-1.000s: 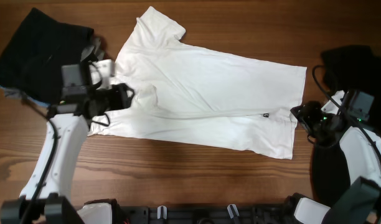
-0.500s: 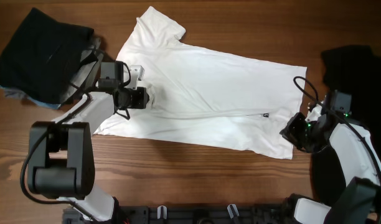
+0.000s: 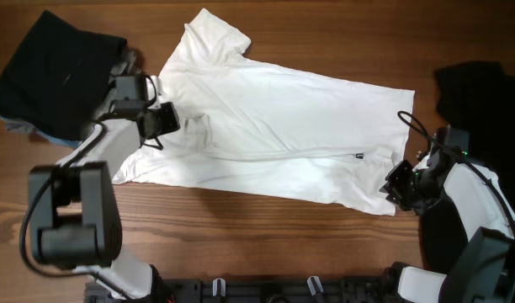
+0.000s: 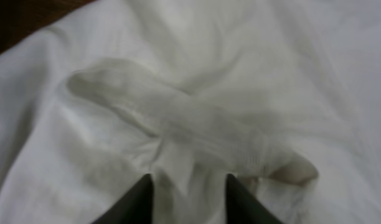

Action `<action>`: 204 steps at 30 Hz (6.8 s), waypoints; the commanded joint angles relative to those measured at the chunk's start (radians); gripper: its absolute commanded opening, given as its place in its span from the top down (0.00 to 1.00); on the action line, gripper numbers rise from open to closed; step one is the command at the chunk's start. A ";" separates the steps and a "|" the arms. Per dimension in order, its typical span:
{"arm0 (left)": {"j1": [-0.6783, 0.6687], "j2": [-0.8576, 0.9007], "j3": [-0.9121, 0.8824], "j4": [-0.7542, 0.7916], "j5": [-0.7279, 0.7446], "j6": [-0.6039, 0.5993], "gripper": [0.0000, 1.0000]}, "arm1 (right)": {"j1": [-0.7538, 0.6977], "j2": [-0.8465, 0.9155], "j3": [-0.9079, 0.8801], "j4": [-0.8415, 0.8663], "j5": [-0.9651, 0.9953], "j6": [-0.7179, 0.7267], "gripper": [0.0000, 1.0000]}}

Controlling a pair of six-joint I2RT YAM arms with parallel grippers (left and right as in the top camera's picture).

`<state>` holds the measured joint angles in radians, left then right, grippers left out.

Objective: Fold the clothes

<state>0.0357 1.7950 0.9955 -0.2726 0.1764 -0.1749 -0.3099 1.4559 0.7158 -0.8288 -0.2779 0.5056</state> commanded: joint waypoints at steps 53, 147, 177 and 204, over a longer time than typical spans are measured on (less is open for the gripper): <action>0.352 -0.110 0.179 -0.986 -0.008 -0.033 0.72 | -0.137 -0.044 0.349 -0.253 0.119 -0.047 0.49; -0.011 0.339 0.549 0.043 0.094 0.195 0.96 | -0.035 -0.022 0.421 -0.003 -0.185 -0.454 0.38; -0.004 0.195 0.550 -0.640 0.011 0.198 0.75 | 0.011 0.590 0.421 0.519 -0.079 -0.400 0.68; -0.017 0.442 0.547 -0.127 0.096 0.197 0.38 | 0.009 0.288 0.431 0.348 -0.063 -0.270 0.96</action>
<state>0.0307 2.1990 1.5452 -0.4091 0.2317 0.0181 -0.3027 1.7596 1.1484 -0.4667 -0.3397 0.2237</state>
